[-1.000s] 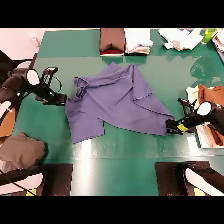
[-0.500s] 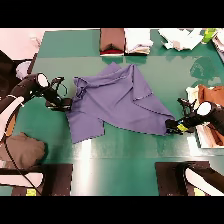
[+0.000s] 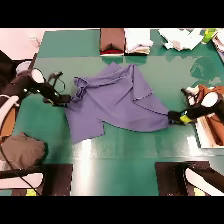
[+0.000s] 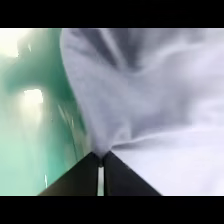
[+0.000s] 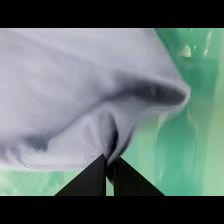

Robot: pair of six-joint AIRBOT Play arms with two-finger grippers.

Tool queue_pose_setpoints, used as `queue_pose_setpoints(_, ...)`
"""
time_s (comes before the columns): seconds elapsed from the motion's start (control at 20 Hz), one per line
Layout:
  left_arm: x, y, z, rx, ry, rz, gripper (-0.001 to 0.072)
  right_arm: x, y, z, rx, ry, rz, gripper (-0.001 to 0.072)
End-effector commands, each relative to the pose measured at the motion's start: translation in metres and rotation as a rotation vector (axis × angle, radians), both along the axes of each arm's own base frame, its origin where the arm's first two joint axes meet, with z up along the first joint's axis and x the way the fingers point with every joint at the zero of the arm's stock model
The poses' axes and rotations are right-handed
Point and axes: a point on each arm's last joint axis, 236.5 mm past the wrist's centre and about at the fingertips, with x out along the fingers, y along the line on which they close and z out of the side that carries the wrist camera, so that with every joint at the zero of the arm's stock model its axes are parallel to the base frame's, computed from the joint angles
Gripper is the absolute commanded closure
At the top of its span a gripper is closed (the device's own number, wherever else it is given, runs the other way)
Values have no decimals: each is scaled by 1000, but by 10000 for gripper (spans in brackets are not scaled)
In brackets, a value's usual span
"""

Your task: Fold the shirts.

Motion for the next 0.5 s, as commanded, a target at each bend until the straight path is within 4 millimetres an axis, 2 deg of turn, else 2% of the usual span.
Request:
queue_pose_setpoints(0.0,26,-1,120,-14,-331,-32,674,46,-2,91,-16,-238,26,692)
queue_pose_setpoints(0.05,28,-1,171,-23,-459,-32,675,61,-3,132,-27,-359,25,692)
queue_pose_setpoints(0.1,24,-1,229,-33,-602,-30,674,72,-5,182,-42,-499,23,693)
queue_pose_setpoints(0.2,-1,2,340,-55,-878,-23,674,76,-5,284,-68,-773,24,693)
queue_pose_setpoints(0.3,-43,6,436,-76,-1135,-13,674,58,-5,380,-87,-1025,15,693)
queue_pose_setpoints(0.35,-71,9,481,-88,-1263,-7,675,44,-4,421,-95,-1131,12,693)
queue_pose_setpoints(0.4,-99,12,516,-98,-1369,-3,675,25,-3,458,-104,-1231,11,693)
queue_pose_setpoints(0.45,-123,14,543,-107,-1454,1,675,7,-2,488,-122,-1313,18,693)
